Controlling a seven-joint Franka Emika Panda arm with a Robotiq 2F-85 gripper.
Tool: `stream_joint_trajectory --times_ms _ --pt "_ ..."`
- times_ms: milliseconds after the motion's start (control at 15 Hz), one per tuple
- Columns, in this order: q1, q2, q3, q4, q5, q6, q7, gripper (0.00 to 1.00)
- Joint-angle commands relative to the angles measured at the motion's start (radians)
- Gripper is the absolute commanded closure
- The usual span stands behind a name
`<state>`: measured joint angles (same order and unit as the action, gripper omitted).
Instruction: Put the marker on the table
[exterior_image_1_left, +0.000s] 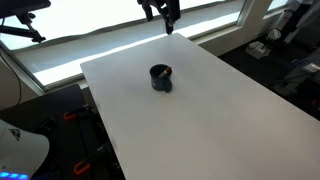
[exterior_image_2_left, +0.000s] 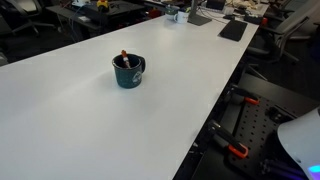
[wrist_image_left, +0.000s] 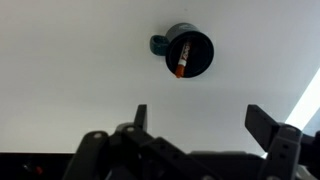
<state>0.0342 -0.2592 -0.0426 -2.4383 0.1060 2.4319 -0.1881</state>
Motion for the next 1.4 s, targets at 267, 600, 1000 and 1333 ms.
stream_joint_trajectory --times_ms 267,600,1000,1333 --pt "-0.013 0.349 0.02 0.155 0.045 0.126 0.001 0.0" --pt "-0.028 0.475 0.071 0.265 0.061 0.089 -0.011 0.0" --pt "-0.045 0.604 0.089 0.385 0.057 0.044 -0.01 0.0" --pt "-0.063 0.655 0.141 0.448 0.087 -0.09 -0.051 0.0"
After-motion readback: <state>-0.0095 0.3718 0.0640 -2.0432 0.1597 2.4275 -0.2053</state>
